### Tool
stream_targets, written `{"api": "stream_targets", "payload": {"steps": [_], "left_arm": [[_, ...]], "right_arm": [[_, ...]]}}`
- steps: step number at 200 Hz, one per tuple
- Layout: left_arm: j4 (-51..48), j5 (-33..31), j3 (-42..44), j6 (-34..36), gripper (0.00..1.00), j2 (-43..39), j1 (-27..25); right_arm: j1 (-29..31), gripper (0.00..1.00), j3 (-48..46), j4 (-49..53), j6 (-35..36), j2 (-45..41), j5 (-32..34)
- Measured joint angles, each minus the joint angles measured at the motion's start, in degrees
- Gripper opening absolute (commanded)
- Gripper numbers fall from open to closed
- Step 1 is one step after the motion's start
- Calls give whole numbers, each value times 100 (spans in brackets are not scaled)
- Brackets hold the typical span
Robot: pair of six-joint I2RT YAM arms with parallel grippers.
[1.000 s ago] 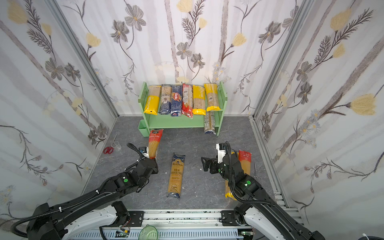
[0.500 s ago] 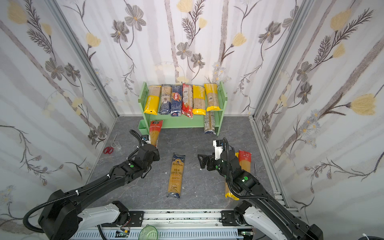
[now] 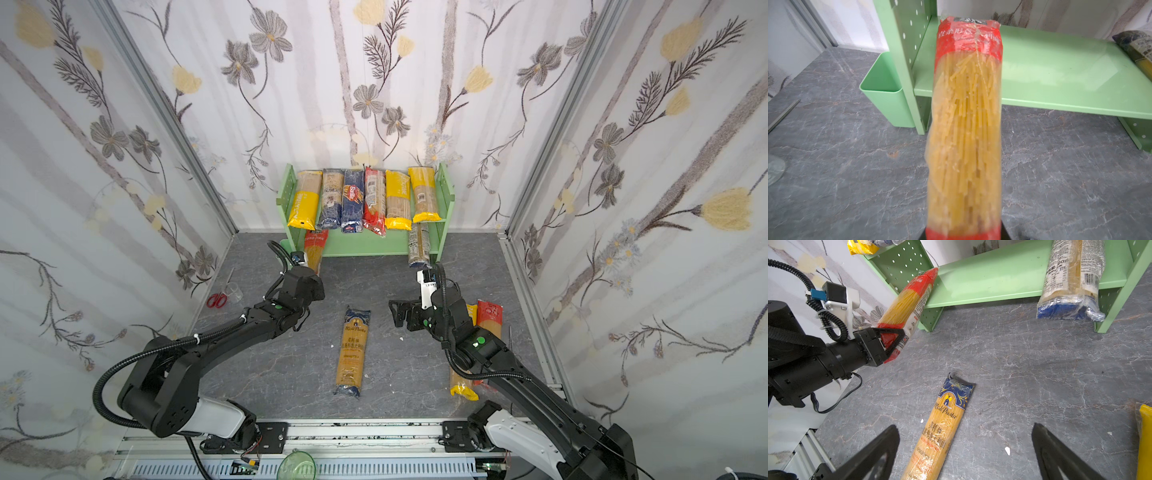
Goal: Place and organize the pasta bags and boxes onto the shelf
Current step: 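Carry the red-ended pack upright with the left gripper to the lower shelf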
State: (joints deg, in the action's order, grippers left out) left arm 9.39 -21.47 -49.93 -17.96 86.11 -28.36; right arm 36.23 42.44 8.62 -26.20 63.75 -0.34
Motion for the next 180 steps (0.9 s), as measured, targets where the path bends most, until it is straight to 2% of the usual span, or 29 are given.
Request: {"api": "stream_targets", "payload": {"steps": [79,127,144,150,157,161,180], "left_arm": [[452,131,-942,264,0,1126,177],[542,120,-1268,317,0,1467,299],[625,120,-1344,363,15,1558,339],[671,120,-1357,369,25,1585,354],[706,120,-1370,391,44,1609,376],[715,120,-1373,400,51,1617,385],[807,114,-1381,417,69,1650,417]], "right_arm": [[-516,100,212,-87,186,184,-111],[-708,100,271,-57,269,243,-232],[-737,100,332,-59,271,264,-243],[-737,100,345,-55,273,271,-249],[-737,100,361,-44,273,278,-251],[-737,100,367,-37,273,280,-251],[-743,100,396,-7,275,282,-269]]}}
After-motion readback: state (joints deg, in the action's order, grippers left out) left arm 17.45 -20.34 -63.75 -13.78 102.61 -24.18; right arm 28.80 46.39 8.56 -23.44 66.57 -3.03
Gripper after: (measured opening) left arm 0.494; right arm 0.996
